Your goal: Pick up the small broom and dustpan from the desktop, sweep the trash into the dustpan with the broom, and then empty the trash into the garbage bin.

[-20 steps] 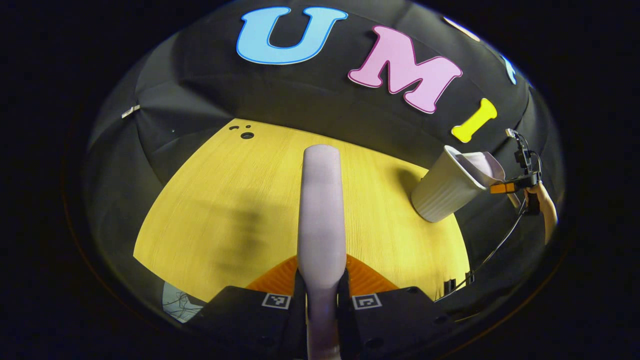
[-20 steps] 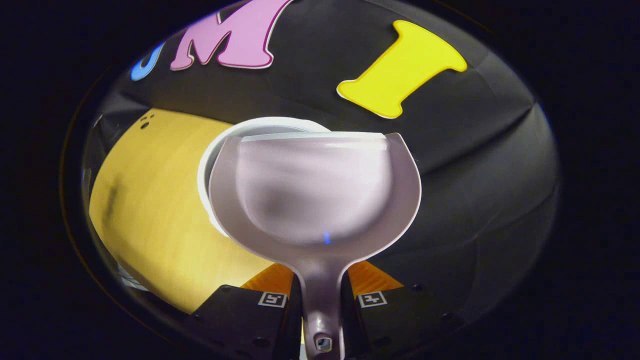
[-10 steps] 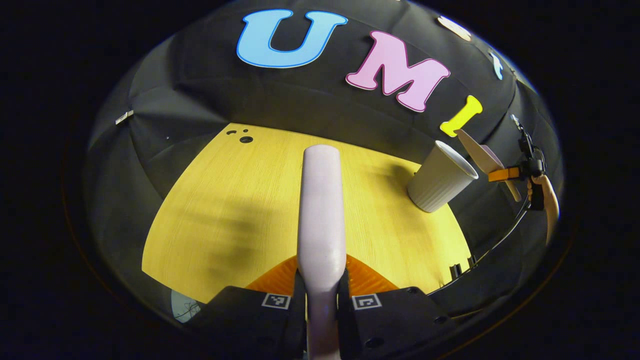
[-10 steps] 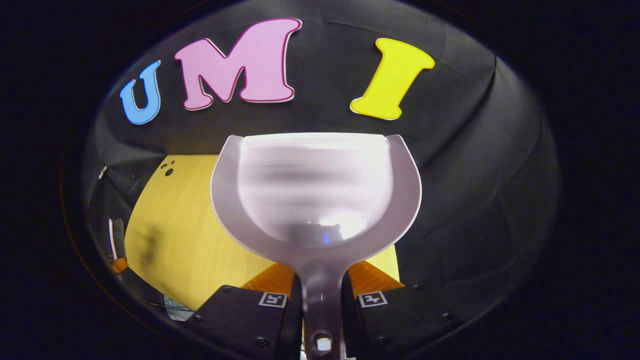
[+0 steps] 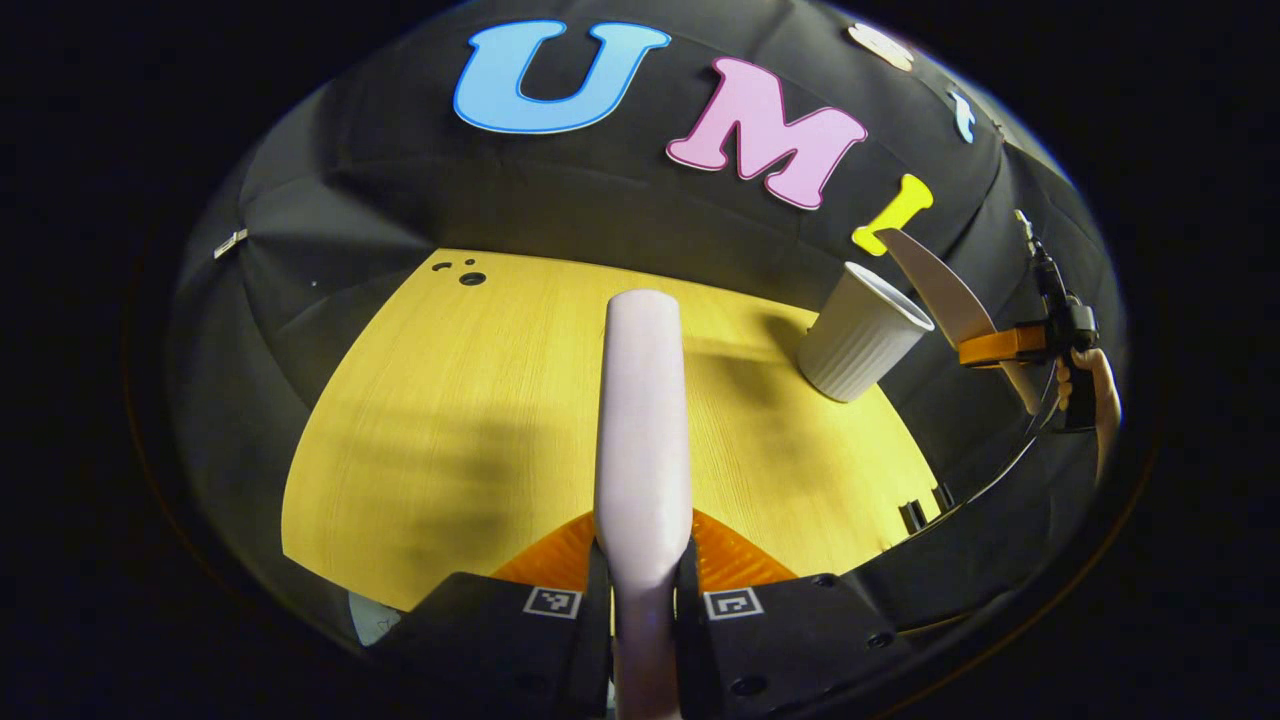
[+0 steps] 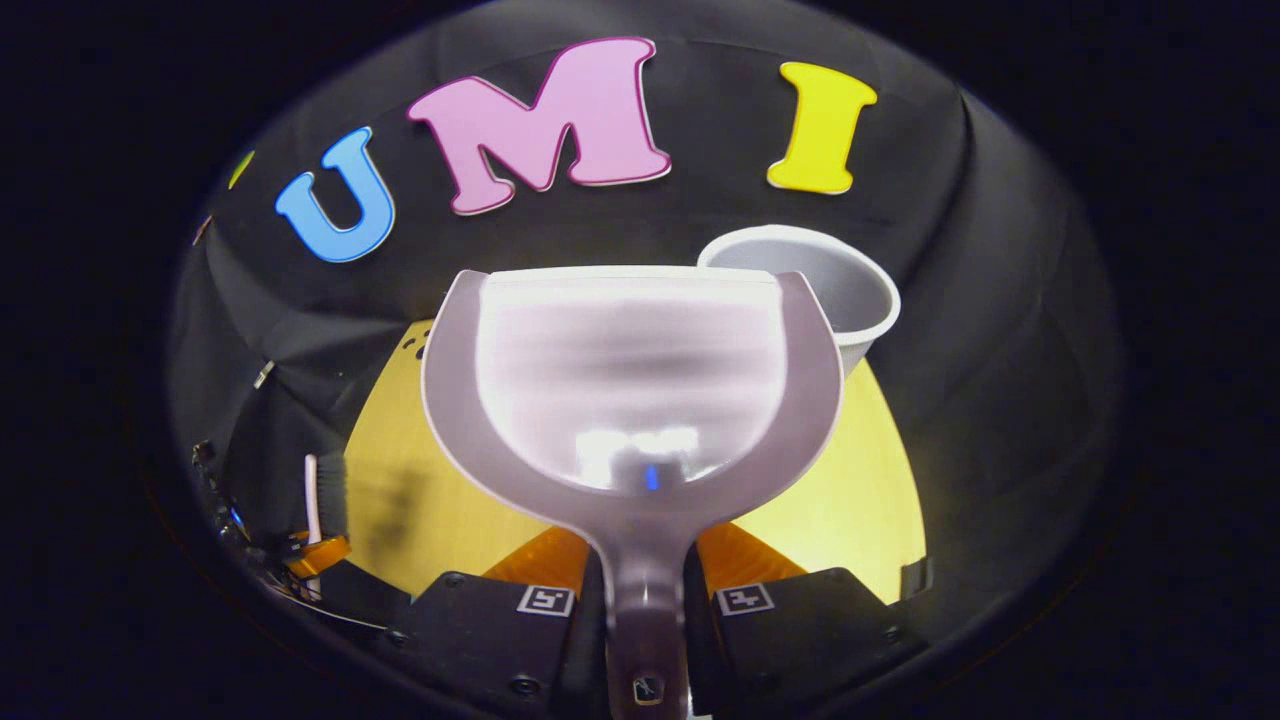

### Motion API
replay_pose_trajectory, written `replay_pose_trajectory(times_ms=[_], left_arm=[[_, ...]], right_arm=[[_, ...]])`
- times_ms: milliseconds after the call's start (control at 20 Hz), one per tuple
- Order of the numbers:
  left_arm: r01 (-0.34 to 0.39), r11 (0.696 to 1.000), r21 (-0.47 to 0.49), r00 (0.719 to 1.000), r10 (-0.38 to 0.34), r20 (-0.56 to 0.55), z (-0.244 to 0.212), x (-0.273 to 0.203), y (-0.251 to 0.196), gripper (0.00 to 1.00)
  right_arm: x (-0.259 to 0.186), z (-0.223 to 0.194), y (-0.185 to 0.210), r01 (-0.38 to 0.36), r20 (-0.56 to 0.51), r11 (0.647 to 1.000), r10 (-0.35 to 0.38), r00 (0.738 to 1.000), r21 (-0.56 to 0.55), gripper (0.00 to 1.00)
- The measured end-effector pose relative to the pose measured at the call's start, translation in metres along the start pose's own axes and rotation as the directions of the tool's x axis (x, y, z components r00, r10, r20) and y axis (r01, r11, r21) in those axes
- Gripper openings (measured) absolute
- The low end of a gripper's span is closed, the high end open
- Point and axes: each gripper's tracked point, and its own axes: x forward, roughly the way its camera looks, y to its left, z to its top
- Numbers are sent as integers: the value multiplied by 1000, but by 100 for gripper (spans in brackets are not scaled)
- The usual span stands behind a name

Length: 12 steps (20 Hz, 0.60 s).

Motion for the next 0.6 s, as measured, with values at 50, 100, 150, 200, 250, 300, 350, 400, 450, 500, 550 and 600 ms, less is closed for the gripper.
replay_pose_trajectory(times_ms=[50,100,150,200,250,300,350,400,450,500,550,600], left_arm=[[-1,1000,7,1000,1,-10,-2,6,0,30],[-4,1000,16,1000,5,-20,-3,12,1,30],[-10,1000,24,999,10,-32,-5,20,2,30],[-14,999,30,999,16,-46,-6,28,3,30],[-21,999,35,998,23,-63,-8,35,4,30],[-22,999,36,996,25,-80,-10,45,5,30],[-26,999,37,995,30,-96,-11,54,7,31],[-31,999,38,993,35,-115,-14,65,9,31],[-36,999,39,989,41,-141,-19,76,12,30],[-43,998,40,986,49,-159,-23,86,17,30],[-53,998,45,982,60,-181,-27,95,21,30],[-66,996,55,977,76,-197,-30,105,26,30]], right_arm=[[5,-13,8,-9,-20,1000,9,1000,-3,37],[12,-25,16,-19,-41,1000,19,999,-3,41],[18,-42,23,-30,-66,1000,30,997,-1,37],[26,-57,31,-42,-95,999,42,995,0,37],[34,-68,36,-49,-117,999,49,992,-3,37],[42,-81,40,-53,-140,999,51,989,-13,37],[49,-94,42,-50,-161,998,45,986,-27,41],[58,-104,43,-43,-182,998,35,983,-40,36],[68,-115,45,-39,-202,998,28,979,-49,37],[76,-123,47,-38,-219,998,26,975,-51,37],[83,-132,46,-39,-239,998,26,971,-49,37],[91,-140,44,-36,-255,998,21,967,-52,37]])
